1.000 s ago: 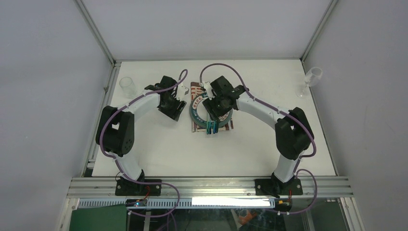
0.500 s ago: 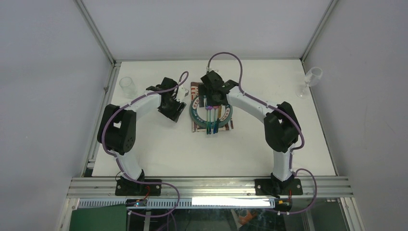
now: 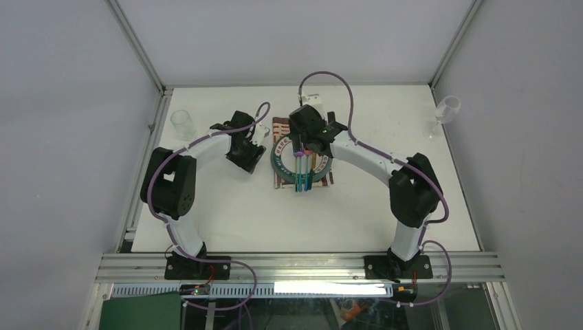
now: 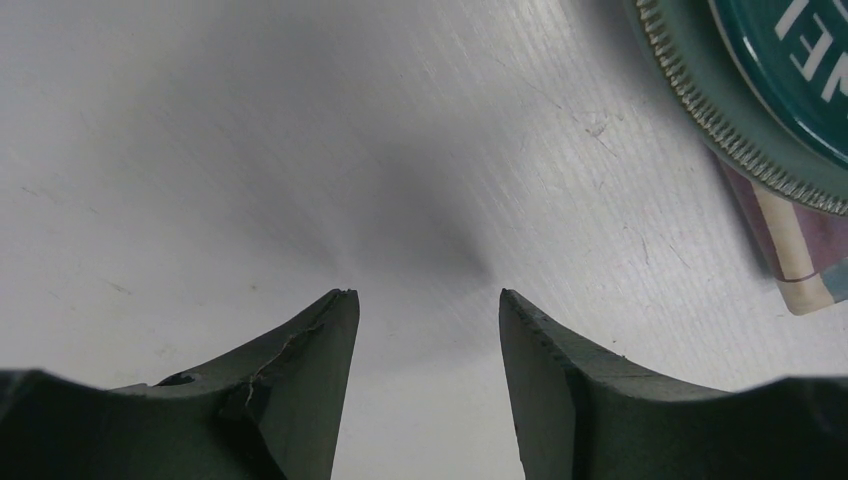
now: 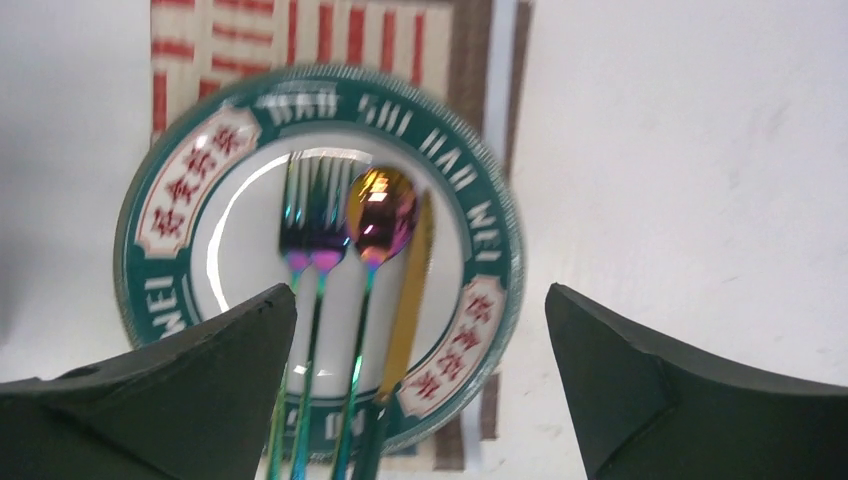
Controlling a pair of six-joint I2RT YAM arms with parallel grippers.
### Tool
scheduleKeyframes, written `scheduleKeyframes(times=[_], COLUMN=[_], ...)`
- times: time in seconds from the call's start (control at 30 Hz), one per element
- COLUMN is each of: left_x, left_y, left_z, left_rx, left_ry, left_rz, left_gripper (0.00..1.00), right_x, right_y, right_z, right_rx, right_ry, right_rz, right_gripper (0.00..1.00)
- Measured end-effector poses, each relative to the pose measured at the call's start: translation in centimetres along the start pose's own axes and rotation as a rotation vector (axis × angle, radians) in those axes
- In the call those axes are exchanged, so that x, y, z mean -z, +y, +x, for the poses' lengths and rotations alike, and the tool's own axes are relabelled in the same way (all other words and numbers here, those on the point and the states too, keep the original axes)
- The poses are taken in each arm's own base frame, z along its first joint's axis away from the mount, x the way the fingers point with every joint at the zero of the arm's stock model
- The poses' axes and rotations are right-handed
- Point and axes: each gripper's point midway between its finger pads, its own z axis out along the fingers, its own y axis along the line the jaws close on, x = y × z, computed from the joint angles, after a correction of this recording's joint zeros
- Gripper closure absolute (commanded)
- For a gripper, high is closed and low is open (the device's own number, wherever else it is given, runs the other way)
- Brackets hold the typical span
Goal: Set the dinner table for one person
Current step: Pick up the knife with the napkin.
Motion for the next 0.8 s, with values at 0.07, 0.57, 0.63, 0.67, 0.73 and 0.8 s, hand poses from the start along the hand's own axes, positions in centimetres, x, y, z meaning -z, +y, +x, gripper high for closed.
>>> scheduleKeyframes(times=[0.07,0.57,0.63,0.67,0.73,0.8], left_x=[0.0,13.1,14.2,14.2,13.8,12.8], left_y=[0.1,12.3,13.5,13.3,12.6,12.1], left_z=[-0.3,-5.7,-4.4,-3.8,-2.8,-1.4], left_rx=[0.003,0.315,0.348,0.351,0.344,0.346], left_ry=[-0.016,-0.680,-0.768,-0.803,-0.860,-0.891], left_rz=[-0.008,-0.355,-0.412,-0.425,-0.438,-0.458], left_gripper=[0.41,0.01,0.01,0.01,0.01,0.01], right_x=[0.2,2.2,2.8,2.4,0.7,-1.4], right_y=[-1.6,-26.9,-28.3,-28.5,-28.1,-27.6], right_z=[-1.8,-3.0,-2.0,-1.1,1.3,4.1], right_rx=[0.000,-0.236,-0.256,-0.257,-0.240,-0.221], right_ry=[-0.051,-0.430,-0.491,-0.505,-0.468,-0.403], right_rz=[0.025,0.318,0.337,0.335,0.325,0.316], right_gripper=[0.01,0.00,0.01,0.01,0.00,0.01])
